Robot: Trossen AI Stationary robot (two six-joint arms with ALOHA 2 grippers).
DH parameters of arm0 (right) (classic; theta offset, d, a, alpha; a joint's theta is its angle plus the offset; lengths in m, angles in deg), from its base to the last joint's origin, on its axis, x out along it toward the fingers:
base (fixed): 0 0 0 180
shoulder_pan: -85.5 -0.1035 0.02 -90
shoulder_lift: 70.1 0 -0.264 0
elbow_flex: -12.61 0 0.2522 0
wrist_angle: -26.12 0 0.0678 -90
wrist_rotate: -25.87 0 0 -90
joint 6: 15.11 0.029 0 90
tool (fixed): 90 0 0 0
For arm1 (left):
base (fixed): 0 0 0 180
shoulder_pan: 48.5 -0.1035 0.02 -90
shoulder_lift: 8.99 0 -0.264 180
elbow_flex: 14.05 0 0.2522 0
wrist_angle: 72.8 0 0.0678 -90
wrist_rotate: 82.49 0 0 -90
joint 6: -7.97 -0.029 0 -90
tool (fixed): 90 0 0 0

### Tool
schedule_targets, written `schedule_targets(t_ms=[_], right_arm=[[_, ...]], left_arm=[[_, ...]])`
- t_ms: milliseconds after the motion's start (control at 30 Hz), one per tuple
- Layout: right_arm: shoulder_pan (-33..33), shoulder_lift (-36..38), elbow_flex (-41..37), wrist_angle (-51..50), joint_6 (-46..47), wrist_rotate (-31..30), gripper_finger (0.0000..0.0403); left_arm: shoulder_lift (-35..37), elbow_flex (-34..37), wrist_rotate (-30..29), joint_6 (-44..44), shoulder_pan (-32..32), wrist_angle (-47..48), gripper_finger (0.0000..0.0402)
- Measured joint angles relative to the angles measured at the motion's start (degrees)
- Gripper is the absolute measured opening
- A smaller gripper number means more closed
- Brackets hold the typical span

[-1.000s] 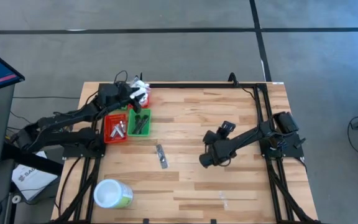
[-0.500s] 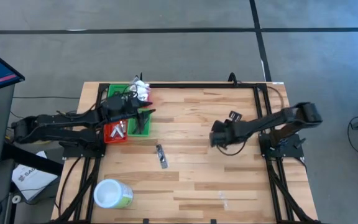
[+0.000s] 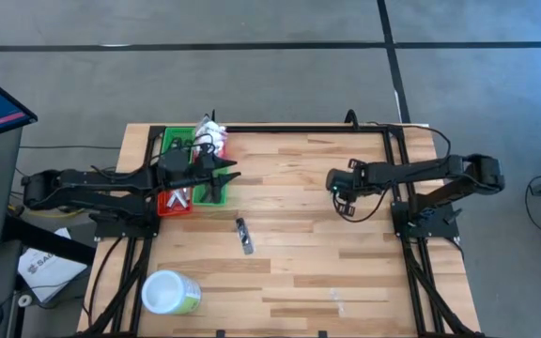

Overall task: Pick & Place Travel size toiletries
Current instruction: Put the silver nail cutter into the bottom red bin

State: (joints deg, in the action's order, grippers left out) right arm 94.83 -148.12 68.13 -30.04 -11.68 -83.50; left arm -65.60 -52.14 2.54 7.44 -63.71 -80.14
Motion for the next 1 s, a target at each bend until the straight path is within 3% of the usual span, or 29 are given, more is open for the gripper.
schedule_targets(t_ms=[367,767,1000], right_arm=[[5.15,-0.04,0.0,-0.4,-5.44,8.84,0.0082],[7.05,-0.07,0.0,-0.42,-8.38,10.97,0.0159],[8.19,-0.07,-0.52,-0.06,-10.26,11.54,0.0175]], left_arm=[[-0.14,-0.03,0.25,0.71,0.67,-0.3,0.0159],[-0.14,-0.03,0.28,1.03,0.68,-0.56,0.0159],[-0.14,-0.03,0.32,1.49,0.67,-0.93,0.0159]])
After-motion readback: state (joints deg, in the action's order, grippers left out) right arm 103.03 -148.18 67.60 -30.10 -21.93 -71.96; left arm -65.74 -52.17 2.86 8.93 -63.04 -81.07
